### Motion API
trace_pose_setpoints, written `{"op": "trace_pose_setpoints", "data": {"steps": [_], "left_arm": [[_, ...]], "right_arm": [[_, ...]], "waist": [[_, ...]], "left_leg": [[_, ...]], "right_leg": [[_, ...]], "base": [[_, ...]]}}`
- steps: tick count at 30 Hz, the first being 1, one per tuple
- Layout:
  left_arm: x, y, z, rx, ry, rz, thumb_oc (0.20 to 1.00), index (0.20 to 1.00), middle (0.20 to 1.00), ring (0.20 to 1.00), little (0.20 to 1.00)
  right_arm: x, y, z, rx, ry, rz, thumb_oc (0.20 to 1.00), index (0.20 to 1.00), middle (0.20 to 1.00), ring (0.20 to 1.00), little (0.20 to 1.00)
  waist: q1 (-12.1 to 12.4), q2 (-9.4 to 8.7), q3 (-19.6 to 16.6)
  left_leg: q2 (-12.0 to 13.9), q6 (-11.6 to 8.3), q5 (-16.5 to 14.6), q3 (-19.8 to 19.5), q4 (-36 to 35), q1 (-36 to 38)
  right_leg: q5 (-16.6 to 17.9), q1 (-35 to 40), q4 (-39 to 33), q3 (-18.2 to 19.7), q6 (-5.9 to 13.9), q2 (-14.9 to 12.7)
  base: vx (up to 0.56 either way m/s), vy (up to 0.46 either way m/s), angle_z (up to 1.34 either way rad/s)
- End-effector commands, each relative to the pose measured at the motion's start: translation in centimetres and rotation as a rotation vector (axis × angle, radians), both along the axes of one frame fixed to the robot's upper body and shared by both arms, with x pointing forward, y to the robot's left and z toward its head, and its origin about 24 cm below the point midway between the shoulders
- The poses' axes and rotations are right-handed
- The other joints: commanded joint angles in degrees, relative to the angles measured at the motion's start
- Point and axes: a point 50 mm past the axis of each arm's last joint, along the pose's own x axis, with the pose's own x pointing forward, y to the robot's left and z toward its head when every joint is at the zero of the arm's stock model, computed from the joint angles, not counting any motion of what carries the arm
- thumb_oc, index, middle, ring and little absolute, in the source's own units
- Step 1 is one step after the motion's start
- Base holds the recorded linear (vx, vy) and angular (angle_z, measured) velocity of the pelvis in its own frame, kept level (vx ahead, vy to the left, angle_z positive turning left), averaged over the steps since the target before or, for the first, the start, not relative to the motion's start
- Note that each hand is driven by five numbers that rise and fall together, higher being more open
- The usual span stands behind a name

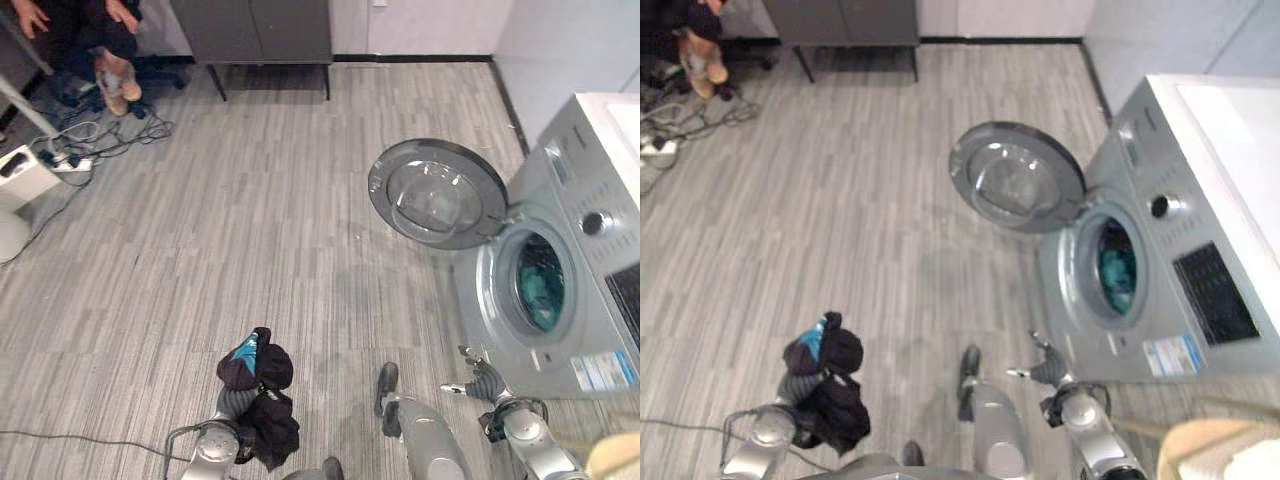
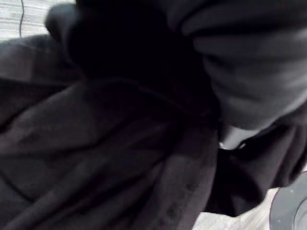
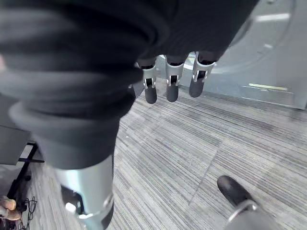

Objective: Grab the laundry basket,head to the washer,open it,put in the laundry and shut it.

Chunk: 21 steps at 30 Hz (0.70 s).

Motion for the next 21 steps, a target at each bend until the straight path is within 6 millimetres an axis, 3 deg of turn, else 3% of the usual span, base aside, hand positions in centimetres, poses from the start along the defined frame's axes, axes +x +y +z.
{"op": "trace_pose_setpoints", "data": {"steps": [1,4,7,8,9,10,11,14,15,18,21], "left_arm": [[2.4,-0.3,2.3,0.029,-0.137,-0.092,0.2,0.2,0.2,0.2,0.2],[2.6,-0.6,2.3,0.024,-0.139,-0.105,0.2,0.2,0.2,0.2,0.2],[2.7,-1.2,2.3,0.02,-0.144,-0.13,0.2,0.2,0.2,0.2,0.2],[2.6,-1.3,2.3,0.019,-0.142,-0.141,0.2,0.2,0.2,0.2,0.2],[2.7,-1.3,2.3,0.024,-0.141,-0.153,0.2,0.2,0.2,0.2,0.2],[2.7,-1.3,2.4,0.025,-0.142,-0.155,0.2,0.2,0.2,0.2,0.2],[2.7,-1.3,2.4,0.025,-0.143,-0.155,0.2,0.2,0.2,0.2,0.2],[2.7,-1.3,2.5,0.029,-0.145,-0.167,0.2,0.2,0.2,0.2,0.2],[2.6,-1.2,2.5,0.024,-0.14,-0.172,0.2,0.2,0.2,0.2,0.2],[2.6,-1.4,2.3,0.025,-0.127,-0.195,0.2,0.2,0.2,0.2,0.2],[3.3,-1.4,2.8,0.063,-0.142,-0.242,0.2,0.2,0.2,0.2,0.2]], "right_arm": [[0.3,-1.2,1.4,-0.009,-0.073,-0.01,1.0,1.0,1.0,1.0,1.0],[0.3,-1.6,1.3,-0.019,-0.067,-0.018,1.0,1.0,1.0,1.0,1.0],[0.2,-2.2,1.2,-0.033,-0.058,-0.043,1.0,1.0,1.0,1.0,1.0],[0.0,-2.5,1.1,-0.043,-0.052,-0.044,1.0,1.0,1.0,1.0,1.0],[-0.1,-2.4,0.8,-0.049,-0.038,-0.042,1.0,1.0,1.0,1.0,1.0],[-0.1,-2.5,0.7,-0.053,-0.035,-0.042,1.0,1.0,1.0,1.0,1.0],[-0.1,-2.5,0.7,-0.052,-0.035,-0.042,1.0,1.0,1.0,1.0,1.0],[0.0,-2.6,0.4,-0.061,-0.017,-0.042,1.0,1.0,1.0,1.0,1.0],[0.1,-2.5,0.3,-0.058,-0.013,-0.034,1.0,1.0,1.0,1.0,1.0],[-0.3,-2.4,-0.1,-0.061,0.01,-0.031,1.0,1.0,1.0,1.0,1.0],[0.0,-1.9,-0.2,-0.052,0.015,-0.013,1.0,1.0,1.0,1.0,1.0]], "waist": [[-1.9,-1.94,-2.2],[-1.7,-2.25,-2.1],[-0.9,-3.13,-1.7],[-0.3,-2.9,-1.4],[0.7,-2.75,-0.8],[1.1,-2.68,-0.5],[1.1,-2.67,-0.6],[1.9,-2.39,-0.2],[2.3,-2.24,-0.4],[1.9,-2.21,-1.2],[0.7,-2.77,-1.7]], "left_leg": [[3.5,-3.21,2.2,2.2,17.7,-10.7],[4.1,-2.91,2.9,2.6,18.9,-12.6],[3.0,-1.18,0.4,0.0,14.2,-18.2],[2.5,-1.81,3.2,-3.0,8.3,-19.2],[1.9,-2.73,8.0,-8.4,2.9,-21.7],[1.9,-2.9,9.6,-10.9,1.3,-22.5],[1.9,-2.91,9.8,-10.9,1.1,-22.6],[0.7,-3.12,12.8,-18.0,-1.3,-25.8],[-0.1,-2.91,12.0,-19.3,-1.1,-25.0],[0.3,-2.27,11.4,-16.9,-0.1,-23.9],[0.7,-1.02,9.4,-11.9,1.4,-22.8]], "right_leg": [[-6.6,10.8,-7.9,4.4,7.57,-0.3],[-7.1,12.0,-8.8,5.3,7.03,-0.1],[-8.1,15.4,-11.0,9.3,7.3,0.5],[-8.7,16.1,-10.8,11.4,7.36,1.6],[-9.9,17.3,-9.5,15.1,7.26,3.4],[-10.4,17.8,-8.9,16.7,7.08,4.1],[-10.3,17.6,-8.9,16.7,7.07,4.1],[-11.6,18.8,-7.0,22.9,6.63,6.4],[-13.2,19.8,-5.5,26.9,6.84,7.1],[-13.6,20.2,-4.0,29.2,7.41,6.3],[-13.1,18.5,-1.3,31.9,8.73,5.0]], "base": [[0.21,-0.176,-0.08],[0.12,-0.071,-0.59],[0.25,-0.017,-1.05],[0.42,0.041,-1.27],[0.41,0.043,-1.38],[0.28,0.019,-1.85],[0.17,0.021,-1.67],[0.29,0.097,-1.19],[0.44,0.215,-1.38],[0.24,0.161,-1.44],[0.2,0.2,-1.17]]}}
